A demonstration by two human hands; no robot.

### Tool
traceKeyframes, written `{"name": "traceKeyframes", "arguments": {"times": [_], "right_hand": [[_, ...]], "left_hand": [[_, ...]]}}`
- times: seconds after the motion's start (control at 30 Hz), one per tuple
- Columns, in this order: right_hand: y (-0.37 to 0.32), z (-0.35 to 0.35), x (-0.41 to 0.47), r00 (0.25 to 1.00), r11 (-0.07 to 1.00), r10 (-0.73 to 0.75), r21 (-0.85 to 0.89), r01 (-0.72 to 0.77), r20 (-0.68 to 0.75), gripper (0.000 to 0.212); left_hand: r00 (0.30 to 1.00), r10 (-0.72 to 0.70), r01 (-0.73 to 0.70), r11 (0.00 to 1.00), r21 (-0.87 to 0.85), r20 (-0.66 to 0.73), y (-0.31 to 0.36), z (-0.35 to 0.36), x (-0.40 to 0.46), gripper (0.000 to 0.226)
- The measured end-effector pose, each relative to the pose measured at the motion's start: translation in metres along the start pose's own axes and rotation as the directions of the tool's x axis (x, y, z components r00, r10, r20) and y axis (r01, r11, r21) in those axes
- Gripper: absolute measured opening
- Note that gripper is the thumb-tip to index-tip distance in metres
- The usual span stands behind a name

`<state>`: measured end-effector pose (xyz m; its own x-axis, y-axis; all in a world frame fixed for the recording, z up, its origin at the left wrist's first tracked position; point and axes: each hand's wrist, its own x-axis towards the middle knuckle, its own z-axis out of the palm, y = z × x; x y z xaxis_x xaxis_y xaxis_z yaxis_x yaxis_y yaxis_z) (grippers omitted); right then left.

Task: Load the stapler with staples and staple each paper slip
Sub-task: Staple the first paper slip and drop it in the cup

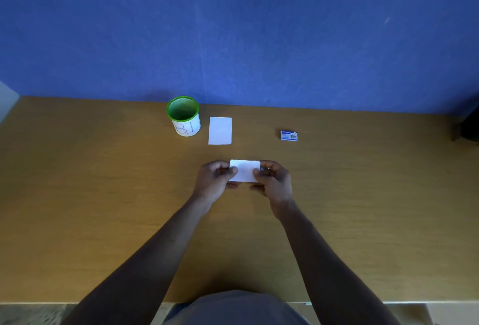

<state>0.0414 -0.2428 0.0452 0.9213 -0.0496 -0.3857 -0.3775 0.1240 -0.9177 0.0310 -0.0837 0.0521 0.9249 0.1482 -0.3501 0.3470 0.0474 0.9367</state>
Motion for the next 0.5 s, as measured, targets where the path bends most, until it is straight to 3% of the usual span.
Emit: {"name": "traceKeyframes", "arguments": {"times": [0.2,0.5], "right_hand": [[-0.005,0.007,0.001,0.992,0.983,-0.104,-0.145,0.114,0.072,0.020],[-0.015,0.030,-0.001,0.983,0.982,-0.138,-0.112,0.151,0.119,0.032]], "left_hand": [[0.998,0.060,-0.061,0.996,0.062,0.008,0.009,-0.010,0.000,0.017],[0.984,0.175,-0.177,0.977,0.117,0.027,0.013,-0.031,0.003,0.020]]}}
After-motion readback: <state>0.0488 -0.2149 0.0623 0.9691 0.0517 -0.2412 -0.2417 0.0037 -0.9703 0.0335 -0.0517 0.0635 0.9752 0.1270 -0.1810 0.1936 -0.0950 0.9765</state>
